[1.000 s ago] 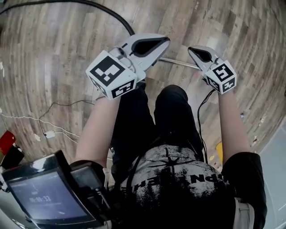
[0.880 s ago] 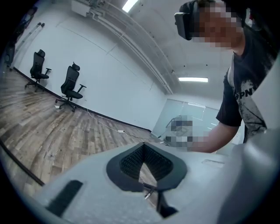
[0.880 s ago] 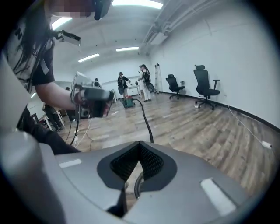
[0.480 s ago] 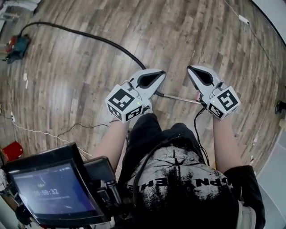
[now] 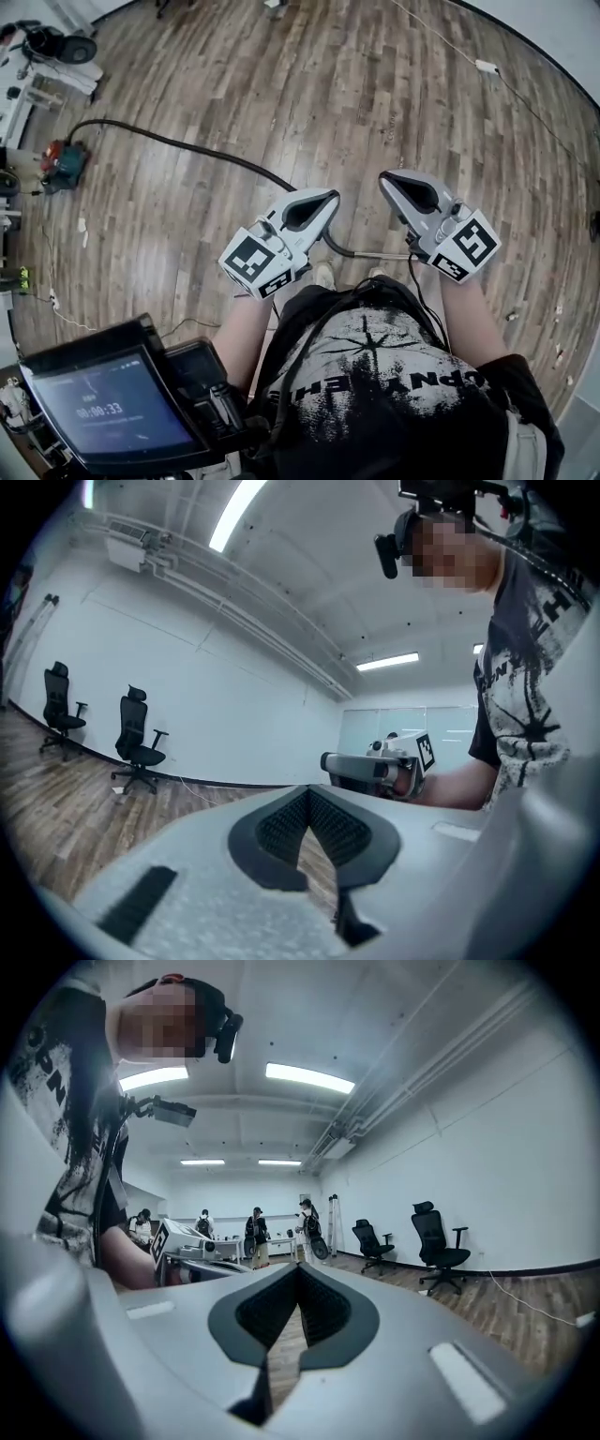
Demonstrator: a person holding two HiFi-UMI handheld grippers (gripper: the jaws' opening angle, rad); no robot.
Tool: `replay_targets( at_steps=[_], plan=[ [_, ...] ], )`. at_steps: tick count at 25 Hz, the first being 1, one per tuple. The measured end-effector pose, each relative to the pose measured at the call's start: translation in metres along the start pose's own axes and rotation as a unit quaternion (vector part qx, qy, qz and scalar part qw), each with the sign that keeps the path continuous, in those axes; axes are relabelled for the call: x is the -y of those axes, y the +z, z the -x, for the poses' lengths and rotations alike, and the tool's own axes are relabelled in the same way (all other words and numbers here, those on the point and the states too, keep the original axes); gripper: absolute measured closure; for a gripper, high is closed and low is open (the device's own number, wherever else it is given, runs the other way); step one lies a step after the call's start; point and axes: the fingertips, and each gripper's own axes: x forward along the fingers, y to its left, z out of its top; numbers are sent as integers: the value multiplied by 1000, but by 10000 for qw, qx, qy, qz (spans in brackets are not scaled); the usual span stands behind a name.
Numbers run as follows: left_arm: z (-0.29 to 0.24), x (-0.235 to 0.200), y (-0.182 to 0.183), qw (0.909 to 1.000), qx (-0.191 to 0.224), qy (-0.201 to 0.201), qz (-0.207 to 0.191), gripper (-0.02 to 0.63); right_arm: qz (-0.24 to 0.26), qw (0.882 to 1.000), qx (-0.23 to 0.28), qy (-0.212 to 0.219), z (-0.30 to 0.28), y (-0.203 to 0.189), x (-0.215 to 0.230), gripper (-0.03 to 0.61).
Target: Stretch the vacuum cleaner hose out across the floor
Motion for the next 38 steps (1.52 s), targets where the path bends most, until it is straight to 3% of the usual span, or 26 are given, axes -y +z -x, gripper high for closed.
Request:
replay_targets(
  at_steps=[7,13,19,27,38],
  plan=[
    [-32,-4,38,9957,185,908,-22,614,172,9958,-14,897,17,24,29,572],
    [-35,44,41,9866,487,1546,-164,614,403,9862,-26,1606,56,27,9,572],
    [-51,103,22,9806,517,1887,-143,614,468,9788,-40,1994,106,27,-8,572],
    [-55,85,22,9756,501,2130,-159,614,515,9778,-195,2020,91,20,14,572],
    [-65,91,22,9776,493,2031,-262,614,864,9768,-327,1934,97,16,13,572]
  ],
)
